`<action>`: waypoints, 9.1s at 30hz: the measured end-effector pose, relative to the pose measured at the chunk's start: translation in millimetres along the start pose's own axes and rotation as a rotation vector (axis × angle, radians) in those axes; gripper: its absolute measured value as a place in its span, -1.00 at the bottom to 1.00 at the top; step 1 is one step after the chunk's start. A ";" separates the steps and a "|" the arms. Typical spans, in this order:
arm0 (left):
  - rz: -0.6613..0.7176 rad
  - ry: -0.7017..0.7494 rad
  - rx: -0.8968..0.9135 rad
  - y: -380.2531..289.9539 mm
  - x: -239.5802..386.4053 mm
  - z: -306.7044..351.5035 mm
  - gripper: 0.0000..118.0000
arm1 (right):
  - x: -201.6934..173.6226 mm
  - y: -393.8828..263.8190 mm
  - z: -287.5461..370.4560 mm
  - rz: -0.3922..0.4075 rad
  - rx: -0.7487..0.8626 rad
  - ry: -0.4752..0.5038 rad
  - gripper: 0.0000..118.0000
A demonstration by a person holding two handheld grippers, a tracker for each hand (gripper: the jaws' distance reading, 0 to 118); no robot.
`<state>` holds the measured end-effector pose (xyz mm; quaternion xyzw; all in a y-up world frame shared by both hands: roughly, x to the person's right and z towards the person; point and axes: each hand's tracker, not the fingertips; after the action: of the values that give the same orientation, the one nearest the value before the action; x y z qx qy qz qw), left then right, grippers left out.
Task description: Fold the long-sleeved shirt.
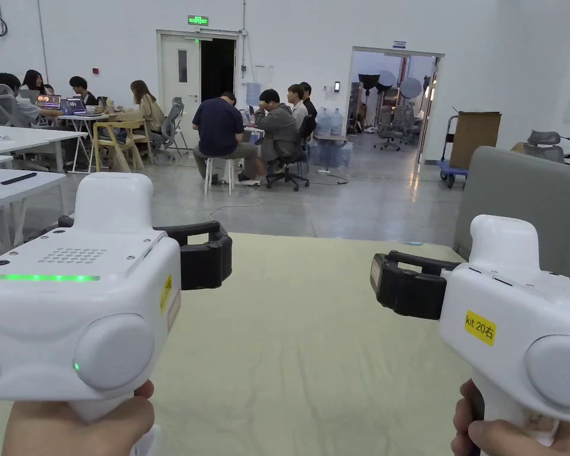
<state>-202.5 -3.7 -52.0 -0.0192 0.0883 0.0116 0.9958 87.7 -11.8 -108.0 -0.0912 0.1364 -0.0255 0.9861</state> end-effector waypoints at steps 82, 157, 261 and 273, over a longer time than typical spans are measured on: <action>0.165 -0.479 -0.556 -72.8 102.3 -287.7 -0.58 | 82.4 -64.5 -73.1 -0.344 -0.056 0.547 -1.00; 0.404 -0.343 -0.782 -163.3 -29.1 -235.1 -0.96 | 187.2 -61.9 -306.1 -0.131 -0.686 0.121 -1.00; 0.022 -0.223 -1.059 -318.9 42.6 -552.4 0.91 | 231.3 -198.5 -163.8 -0.361 -0.768 -0.128 -1.00; -0.036 -0.234 -1.099 -324.0 52.0 -542.8 -1.00 | 262.4 -222.6 -229.3 -0.355 -0.879 -0.179 0.94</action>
<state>-237.9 -348.2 -583.3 -0.5352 -0.0423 0.0411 0.8427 271.5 -289.8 -352.6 -0.5229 0.0311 -0.1253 0.8426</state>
